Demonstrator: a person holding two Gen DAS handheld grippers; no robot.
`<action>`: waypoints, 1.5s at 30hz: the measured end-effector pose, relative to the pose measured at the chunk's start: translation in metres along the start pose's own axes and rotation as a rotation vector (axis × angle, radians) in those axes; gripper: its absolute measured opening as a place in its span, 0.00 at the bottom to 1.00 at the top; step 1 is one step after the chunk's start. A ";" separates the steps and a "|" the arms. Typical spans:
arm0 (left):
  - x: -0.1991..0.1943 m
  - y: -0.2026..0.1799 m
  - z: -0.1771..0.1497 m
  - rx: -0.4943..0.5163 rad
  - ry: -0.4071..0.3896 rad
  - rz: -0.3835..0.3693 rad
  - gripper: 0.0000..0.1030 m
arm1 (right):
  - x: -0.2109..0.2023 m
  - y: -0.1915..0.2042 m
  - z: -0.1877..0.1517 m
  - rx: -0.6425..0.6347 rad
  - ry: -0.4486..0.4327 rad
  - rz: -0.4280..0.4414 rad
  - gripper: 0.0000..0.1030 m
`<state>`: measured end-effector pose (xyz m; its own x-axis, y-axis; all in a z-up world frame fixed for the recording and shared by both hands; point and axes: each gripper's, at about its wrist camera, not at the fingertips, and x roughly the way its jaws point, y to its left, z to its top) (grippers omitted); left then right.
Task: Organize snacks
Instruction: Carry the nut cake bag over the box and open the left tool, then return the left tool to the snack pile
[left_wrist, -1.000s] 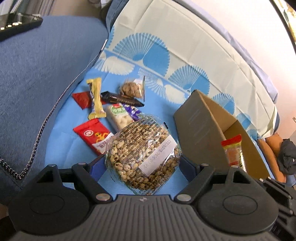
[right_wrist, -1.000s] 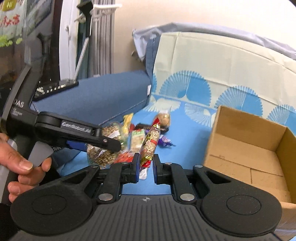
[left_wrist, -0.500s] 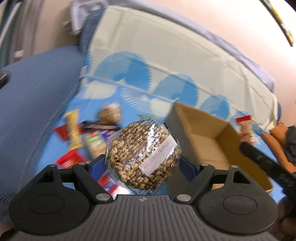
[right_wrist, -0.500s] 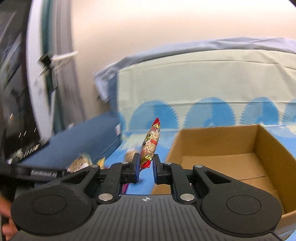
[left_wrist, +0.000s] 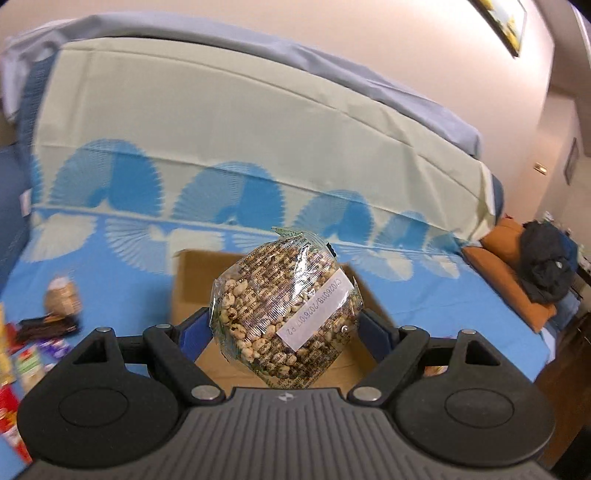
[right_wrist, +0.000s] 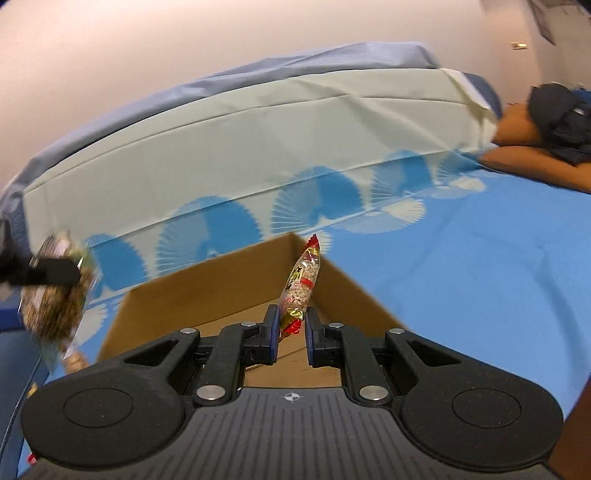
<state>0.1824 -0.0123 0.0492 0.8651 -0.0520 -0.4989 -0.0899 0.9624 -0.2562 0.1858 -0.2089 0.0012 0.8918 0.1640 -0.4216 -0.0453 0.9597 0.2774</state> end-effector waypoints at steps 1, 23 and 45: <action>0.005 -0.008 0.004 0.007 0.005 -0.016 0.89 | 0.002 -0.002 0.001 0.003 0.001 -0.008 0.17; -0.059 0.047 -0.061 0.015 -0.019 -0.114 0.25 | -0.006 0.014 -0.018 -0.095 -0.001 0.017 0.68; -0.061 0.286 -0.139 -0.441 0.174 0.141 0.31 | -0.022 0.071 -0.059 -0.347 0.076 0.199 0.55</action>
<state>0.0353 0.2290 -0.1082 0.7377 -0.0095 -0.6750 -0.4330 0.7605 -0.4839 0.1361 -0.1313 -0.0205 0.8153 0.3580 -0.4551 -0.3742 0.9255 0.0576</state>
